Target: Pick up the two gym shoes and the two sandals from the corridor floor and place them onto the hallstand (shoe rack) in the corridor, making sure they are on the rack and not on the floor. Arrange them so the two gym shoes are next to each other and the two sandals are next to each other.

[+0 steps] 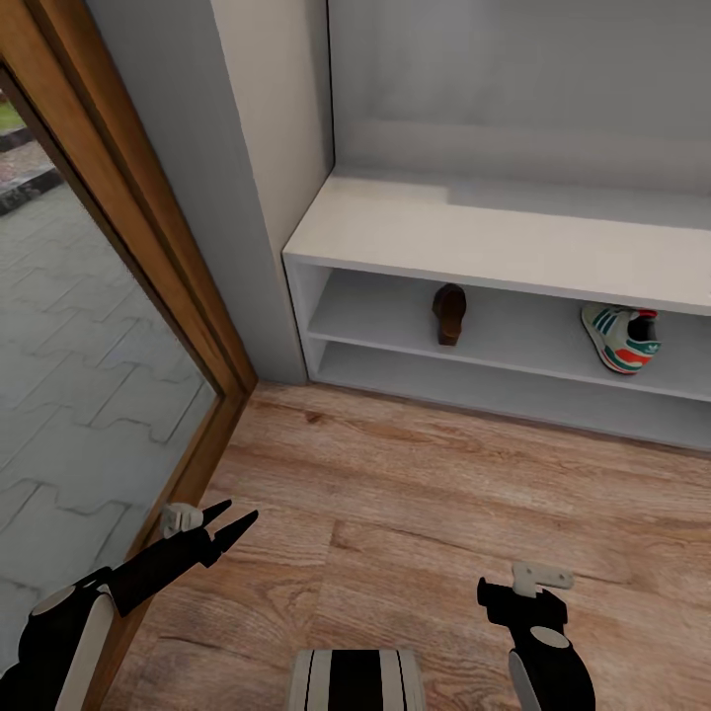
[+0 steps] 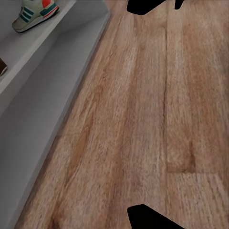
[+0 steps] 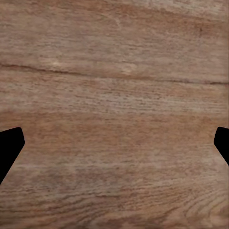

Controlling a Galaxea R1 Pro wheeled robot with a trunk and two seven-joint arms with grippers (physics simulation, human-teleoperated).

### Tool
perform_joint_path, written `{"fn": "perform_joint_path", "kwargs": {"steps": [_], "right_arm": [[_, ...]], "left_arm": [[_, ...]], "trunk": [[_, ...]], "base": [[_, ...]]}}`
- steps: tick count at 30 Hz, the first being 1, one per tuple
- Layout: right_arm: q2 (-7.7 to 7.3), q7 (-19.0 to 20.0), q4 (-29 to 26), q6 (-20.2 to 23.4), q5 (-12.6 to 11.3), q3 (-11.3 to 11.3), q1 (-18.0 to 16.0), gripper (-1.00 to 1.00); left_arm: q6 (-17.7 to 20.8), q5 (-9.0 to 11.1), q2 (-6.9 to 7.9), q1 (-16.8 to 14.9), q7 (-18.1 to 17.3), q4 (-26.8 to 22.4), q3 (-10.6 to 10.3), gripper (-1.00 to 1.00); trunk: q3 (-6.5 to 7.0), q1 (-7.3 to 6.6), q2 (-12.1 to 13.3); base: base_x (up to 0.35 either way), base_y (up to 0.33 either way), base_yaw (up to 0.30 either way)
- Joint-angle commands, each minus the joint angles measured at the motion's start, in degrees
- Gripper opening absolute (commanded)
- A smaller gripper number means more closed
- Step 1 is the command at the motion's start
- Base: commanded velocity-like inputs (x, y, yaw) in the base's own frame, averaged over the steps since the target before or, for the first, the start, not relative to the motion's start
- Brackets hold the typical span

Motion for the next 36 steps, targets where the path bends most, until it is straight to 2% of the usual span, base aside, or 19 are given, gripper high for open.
{"fn": "perform_joint_path", "kwargs": {"steps": [1, 10, 24, 36], "right_arm": [[-0.01, -0.4, -0.1, 0.2, -0.3, 0.1, 0.0, 1.00], [-0.07, -0.3, 0.0, -0.4, -0.4, -0.1, 0.0, 1.00], [-0.08, -0.3, 0.2, -3.8, -0.4, -0.3, 0.0, 1.00], [-0.01, -0.3, 0.2, -3.8, -0.5, -0.2, 0.0, 1.00]], "left_arm": [[0.5, 0.4, 0.01, 0.0, -0.1, 0.0, 0.0, 1.00], [0.5, 0.4, 0.01, 0.0, -0.1, 0.0, 0.1, 1.00], [0.5, 0.3, 0.01, 0.0, -0.1, 0.0, 0.1, 1.00], [0.5, 0.3, 0.01, -0.1, -0.1, 0.0, 0.1, 1.00]], "trunk": [[-0.03, -0.01, 0.0], [-0.03, -0.01, 0.0], [-0.03, -0.01, 0.0], [-0.03, -0.01, 0.0]], "base": [[-0.003, 0.000, 0.000], [-0.001, 0.000, 0.000], [0.000, 0.000, -0.001], [0.000, 0.000, -0.114]]}}
